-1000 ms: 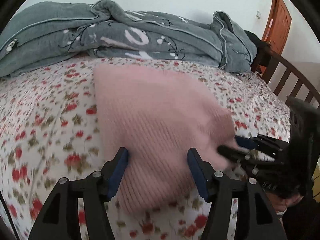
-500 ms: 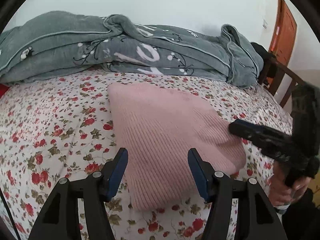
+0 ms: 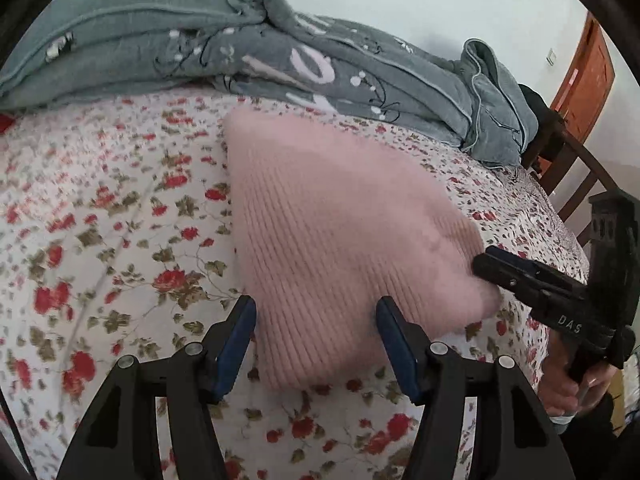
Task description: Fold small clothes
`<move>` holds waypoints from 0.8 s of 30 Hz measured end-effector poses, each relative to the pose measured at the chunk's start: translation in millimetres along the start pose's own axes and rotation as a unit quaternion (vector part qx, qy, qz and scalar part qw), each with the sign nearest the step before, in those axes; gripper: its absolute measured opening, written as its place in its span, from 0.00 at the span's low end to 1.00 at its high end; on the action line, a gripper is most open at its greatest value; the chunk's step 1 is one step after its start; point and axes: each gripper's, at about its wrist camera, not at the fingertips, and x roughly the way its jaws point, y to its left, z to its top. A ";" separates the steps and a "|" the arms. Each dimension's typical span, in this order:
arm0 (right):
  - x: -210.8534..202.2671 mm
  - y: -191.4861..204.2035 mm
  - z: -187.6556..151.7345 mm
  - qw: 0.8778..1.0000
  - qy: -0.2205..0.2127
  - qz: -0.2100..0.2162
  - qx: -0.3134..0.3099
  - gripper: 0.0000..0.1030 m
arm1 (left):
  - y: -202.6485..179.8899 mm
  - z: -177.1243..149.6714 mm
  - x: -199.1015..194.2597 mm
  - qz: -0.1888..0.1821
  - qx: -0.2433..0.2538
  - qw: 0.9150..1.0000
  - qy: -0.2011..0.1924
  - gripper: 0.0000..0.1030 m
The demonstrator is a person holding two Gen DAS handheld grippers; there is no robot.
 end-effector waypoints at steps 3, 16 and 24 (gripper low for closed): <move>-22.7 0.4 1.4 1.000 -0.003 -0.016 0.009 0.48 | -11.9 2.6 -11.9 0.008 -0.013 1.000 0.014 0.58; -127.5 25.1 22.7 0.996 -0.027 -0.083 0.018 0.66 | -59.9 24.1 -96.3 0.064 -0.015 0.997 -0.033 0.73; -169.0 35.0 15.3 0.995 -0.060 -0.084 0.015 0.96 | -85.4 20.6 -128.3 0.101 0.000 0.994 -0.047 0.80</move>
